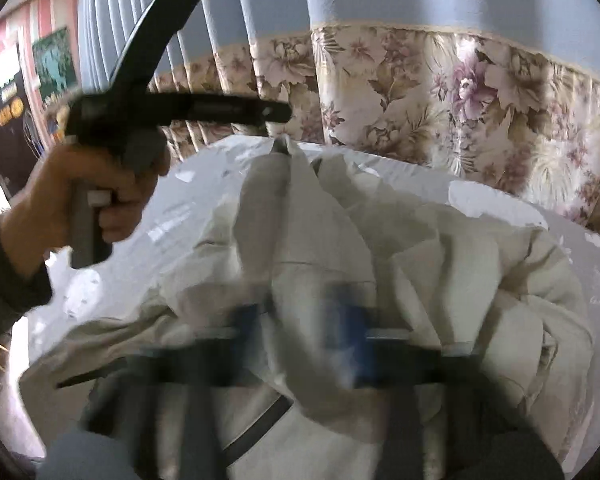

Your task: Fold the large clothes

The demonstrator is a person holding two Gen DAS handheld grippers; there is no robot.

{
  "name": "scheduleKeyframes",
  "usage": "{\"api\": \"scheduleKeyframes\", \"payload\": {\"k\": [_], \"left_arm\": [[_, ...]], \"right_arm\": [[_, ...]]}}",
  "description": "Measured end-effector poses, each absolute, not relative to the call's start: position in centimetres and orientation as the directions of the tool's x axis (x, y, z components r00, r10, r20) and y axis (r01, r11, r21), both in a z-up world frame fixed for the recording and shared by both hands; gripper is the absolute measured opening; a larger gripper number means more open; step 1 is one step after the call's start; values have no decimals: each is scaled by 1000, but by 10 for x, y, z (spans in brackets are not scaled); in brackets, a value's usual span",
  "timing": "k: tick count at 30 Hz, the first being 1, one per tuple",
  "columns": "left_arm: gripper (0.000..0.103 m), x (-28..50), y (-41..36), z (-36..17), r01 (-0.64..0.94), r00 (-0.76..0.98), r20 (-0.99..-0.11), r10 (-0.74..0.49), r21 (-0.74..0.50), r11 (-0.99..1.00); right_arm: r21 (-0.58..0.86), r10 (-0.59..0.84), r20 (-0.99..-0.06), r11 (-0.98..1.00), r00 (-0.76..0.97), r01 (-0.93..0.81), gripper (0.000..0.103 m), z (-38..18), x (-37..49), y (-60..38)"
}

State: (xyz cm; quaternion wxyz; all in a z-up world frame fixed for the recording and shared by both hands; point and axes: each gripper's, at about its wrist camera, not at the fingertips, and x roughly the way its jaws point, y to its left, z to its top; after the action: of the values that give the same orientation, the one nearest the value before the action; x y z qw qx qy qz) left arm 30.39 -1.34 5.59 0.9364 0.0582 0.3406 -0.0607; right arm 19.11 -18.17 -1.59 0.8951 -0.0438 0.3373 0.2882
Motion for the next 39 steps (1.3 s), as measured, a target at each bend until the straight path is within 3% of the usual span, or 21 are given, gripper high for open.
{"api": "scheduleKeyframes", "payload": {"k": [3,7,8,10,11,13,15,21,22,23,24,25,29,33,36,39], "left_arm": [[92,300,-13,53,162,753,-653,-80,67,984],[96,285,-13,32,196,715,-696,-69,104,975],[96,282,-14,24,200,703,-710,-54,124,972],[95,272,-11,1,207,672,-741,-10,174,963],[95,265,-4,-8,192,663,-749,11,184,964],[95,254,15,-13,167,665,-747,-8,139,976],[96,247,32,-11,132,675,-738,-9,108,985],[96,262,45,13,45,725,-688,40,105,993],[97,270,46,12,35,713,-700,45,100,994],[97,278,46,9,32,699,-714,40,87,996],[97,283,46,6,32,690,-723,38,82,996],[97,290,42,-3,41,662,-749,34,81,996],[85,294,24,-21,117,623,-782,-23,64,991],[83,289,1,-12,169,648,-758,-67,57,984],[85,286,-21,-15,190,674,-738,-47,111,976],[85,284,-33,-38,214,627,-778,-46,115,970]], "right_arm": [[92,577,-600,738,554,-669,11,-17,164,-168],[12,552,-730,599,402,-801,12,-44,128,-137],[-20,523,-752,591,402,-806,17,-50,121,-135],[-23,503,-760,611,411,-792,43,-51,115,-142],[-6,519,-739,632,429,-775,56,-46,113,-152],[46,539,-667,719,514,-694,57,-27,115,-185],[78,472,-632,827,614,-556,57,-14,127,-218],[190,339,-724,935,600,-299,58,-28,191,-249],[204,338,-746,936,573,-286,57,-37,199,-246],[212,342,-760,934,553,-287,42,-44,203,-240],[219,355,-756,929,550,-298,7,-47,206,-237],[205,356,-749,927,559,-315,1,-46,209,-234],[100,274,-687,953,673,-285,1,-21,214,-242],[-62,106,-594,982,797,-177,1,18,235,-270],[-129,33,-592,982,805,-136,1,14,254,-283],[-156,-9,-655,980,755,-124,2,-20,272,-292]]}}
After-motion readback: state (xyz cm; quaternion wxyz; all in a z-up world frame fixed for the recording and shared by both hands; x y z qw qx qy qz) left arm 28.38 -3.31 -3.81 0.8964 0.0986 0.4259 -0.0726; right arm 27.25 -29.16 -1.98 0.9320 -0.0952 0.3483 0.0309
